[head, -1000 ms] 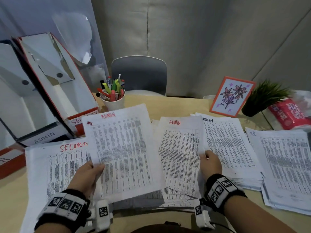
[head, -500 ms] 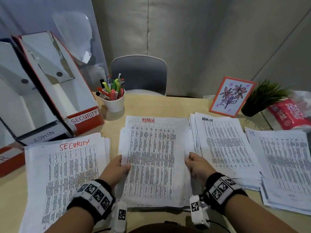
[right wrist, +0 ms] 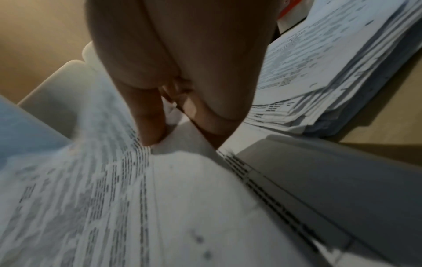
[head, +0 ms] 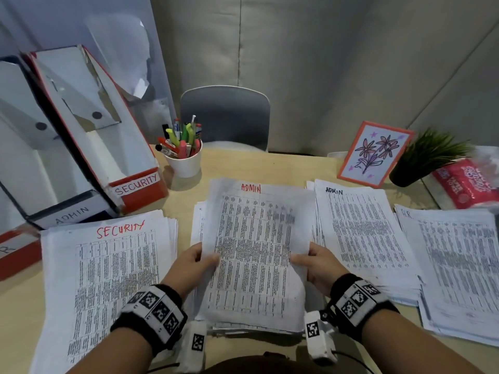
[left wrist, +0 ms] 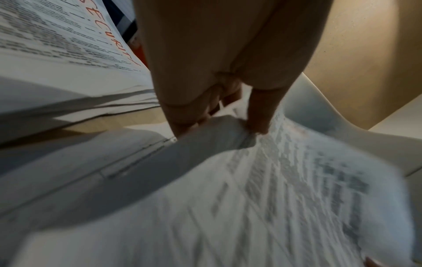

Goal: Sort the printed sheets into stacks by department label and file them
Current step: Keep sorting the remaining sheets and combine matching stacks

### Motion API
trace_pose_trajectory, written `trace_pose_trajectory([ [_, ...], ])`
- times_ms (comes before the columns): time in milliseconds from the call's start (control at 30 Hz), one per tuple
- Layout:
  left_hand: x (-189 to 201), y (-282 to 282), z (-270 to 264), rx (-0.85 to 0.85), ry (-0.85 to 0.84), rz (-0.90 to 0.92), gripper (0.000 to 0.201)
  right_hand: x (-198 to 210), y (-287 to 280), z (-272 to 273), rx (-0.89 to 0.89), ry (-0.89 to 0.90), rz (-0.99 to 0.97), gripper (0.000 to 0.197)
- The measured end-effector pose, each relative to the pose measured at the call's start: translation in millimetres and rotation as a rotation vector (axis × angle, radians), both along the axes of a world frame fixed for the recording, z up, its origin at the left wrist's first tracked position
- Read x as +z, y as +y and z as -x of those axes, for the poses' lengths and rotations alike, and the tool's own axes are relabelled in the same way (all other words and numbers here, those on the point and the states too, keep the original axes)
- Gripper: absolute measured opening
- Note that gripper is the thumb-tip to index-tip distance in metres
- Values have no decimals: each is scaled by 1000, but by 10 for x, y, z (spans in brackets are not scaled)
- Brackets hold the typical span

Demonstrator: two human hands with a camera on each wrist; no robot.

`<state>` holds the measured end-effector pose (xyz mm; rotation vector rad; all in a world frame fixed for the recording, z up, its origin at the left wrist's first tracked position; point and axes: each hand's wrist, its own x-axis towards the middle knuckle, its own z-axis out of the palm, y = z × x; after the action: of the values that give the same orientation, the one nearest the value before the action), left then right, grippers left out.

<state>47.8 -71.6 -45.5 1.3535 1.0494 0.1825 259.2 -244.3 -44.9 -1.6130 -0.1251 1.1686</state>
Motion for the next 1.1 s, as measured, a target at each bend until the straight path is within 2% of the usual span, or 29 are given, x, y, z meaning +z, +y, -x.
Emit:
trace_pose_trajectory([
  [67, 38, 36, -3, 85, -26, 108, 30, -13, -69, -17, -24, -44, 16, 17],
  [133, 15, 90, 1, 216, -56, 207, 34, -8, -122, -56, -15, -49, 16, 17],
  [167, -26, 124, 7, 238, -28, 188, 30, -10, -146, -87, -3, -2, 21, 17],
  [233, -168, 186, 14, 212, 108, 44, 23, -52, -197, -162, 13, 144, 38, 37],
  [333, -285, 236, -5, 150, 272, -86, 23, -46, -229, -203, 72, 178, 53, 50],
  [367, -288, 237, -30, 121, 298, -105, 28, -38, -234, -197, 97, 180, 46, 48],
  [433, -285, 235, -97, 61, 326, -119, 40, -10, -226, -152, 130, 161, 30, 20],
  [467, -284, 231, -132, 40, 323, -97, 45, -28, -232, -151, 142, 144, 14, 17],
  [533, -280, 202, -197, 14, 299, -52, 51, -61, -234, -132, 171, 144, -13, 22],
  [667, -315, 167, -243, 6, 268, -37, 59, -129, -232, -91, 158, 125, -5, 16],
  [733, -314, 156, -236, 55, 232, -19, 52, -146, -223, -77, 131, 107, 9, 12],
  [900, -386, 219, -222, 16, 267, -74, 43, -131, -221, -76, 93, 77, 8, 10],
  [1033, -388, 230, -211, 34, 138, -63, 20, -201, -220, -25, 15, -91, -10, 21],
  [1100, -366, 224, -174, 10, 112, -97, 15, -269, -201, 5, -21, -74, 34, 12],
])
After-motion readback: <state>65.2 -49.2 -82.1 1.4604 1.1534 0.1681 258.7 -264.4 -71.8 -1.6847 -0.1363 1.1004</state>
